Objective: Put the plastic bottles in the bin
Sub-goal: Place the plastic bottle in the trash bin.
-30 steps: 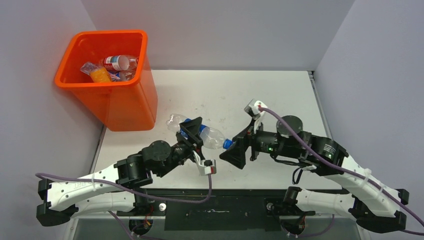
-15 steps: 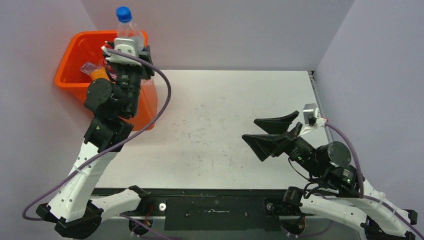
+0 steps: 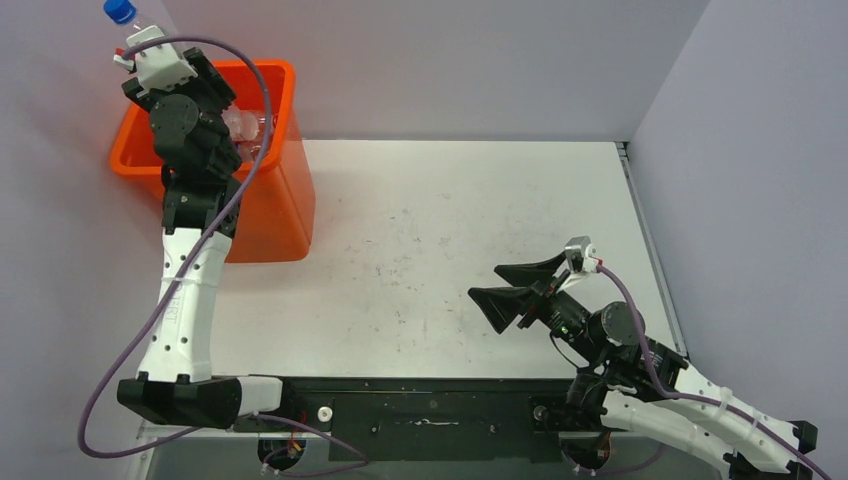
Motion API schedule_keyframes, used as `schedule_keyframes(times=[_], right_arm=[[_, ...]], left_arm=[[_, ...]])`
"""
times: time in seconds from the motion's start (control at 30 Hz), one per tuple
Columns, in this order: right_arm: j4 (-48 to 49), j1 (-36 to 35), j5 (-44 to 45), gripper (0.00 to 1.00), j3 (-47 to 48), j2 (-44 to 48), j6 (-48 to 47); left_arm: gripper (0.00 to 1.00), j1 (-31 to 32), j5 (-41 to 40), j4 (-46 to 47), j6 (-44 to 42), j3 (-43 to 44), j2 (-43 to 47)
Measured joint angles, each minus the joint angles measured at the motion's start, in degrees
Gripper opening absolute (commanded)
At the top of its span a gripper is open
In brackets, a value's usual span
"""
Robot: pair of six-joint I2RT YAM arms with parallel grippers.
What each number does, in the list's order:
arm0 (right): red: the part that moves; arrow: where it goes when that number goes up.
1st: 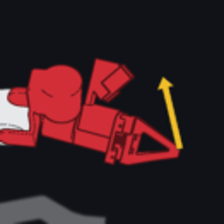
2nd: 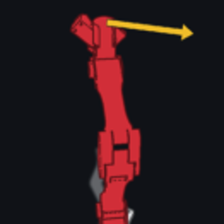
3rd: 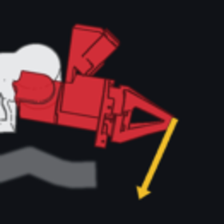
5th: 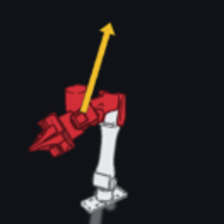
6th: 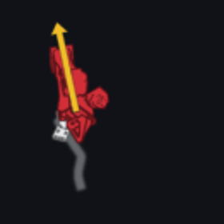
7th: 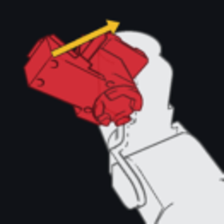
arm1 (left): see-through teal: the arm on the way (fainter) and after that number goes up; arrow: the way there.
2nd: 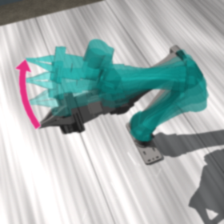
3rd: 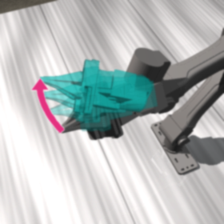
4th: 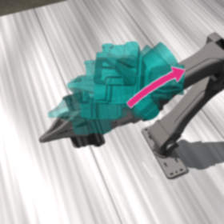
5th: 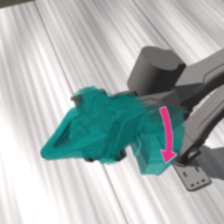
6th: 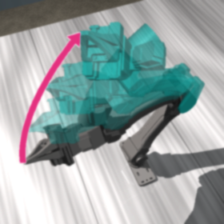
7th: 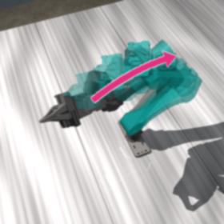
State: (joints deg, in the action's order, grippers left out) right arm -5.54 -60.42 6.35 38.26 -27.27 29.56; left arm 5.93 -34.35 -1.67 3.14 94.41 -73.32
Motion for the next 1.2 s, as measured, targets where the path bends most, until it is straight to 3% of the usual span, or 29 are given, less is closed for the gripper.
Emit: schedule_keyframes(times=[0.3,0.6,0.8,0.97,1.07,1.2], right_arm=[[2.3,0.0,2.4,0.9,-4.7,2.9,1.7],[0.3,0.0,5.0,0.9,-4.7,6.6,1.8],[-0.8,0.0,6.6,0.9,-4.7,6.8,1.0],[-2.3,0.0,10.2,0.9,-1.5,4.2,-0.3],[-2.8,0.0,14.0,0.9,2.0,1.1,-0.3],[-3.0,0.0,22.1,0.9,3.7,-1.0,4.6]], left_arm=[[1.0,-1.2,-3.6,10.1,-3.4,-0.6,-5.7],[0.96,2.8,-9.2,17.4,-11.2,-0.3,-10.1],[0.96,14.9,-10.4,21.6,-16.3,-0.9,-7.2],[0.96,29.5,-7.3,19.8,-17.9,-6.1,2.7],[0.96,35.7,-6.8,15.6,-15.0,-9.4,8.9],[0.96,38.7,-9.0,4.5,-2.3,-15.8,15.1]])
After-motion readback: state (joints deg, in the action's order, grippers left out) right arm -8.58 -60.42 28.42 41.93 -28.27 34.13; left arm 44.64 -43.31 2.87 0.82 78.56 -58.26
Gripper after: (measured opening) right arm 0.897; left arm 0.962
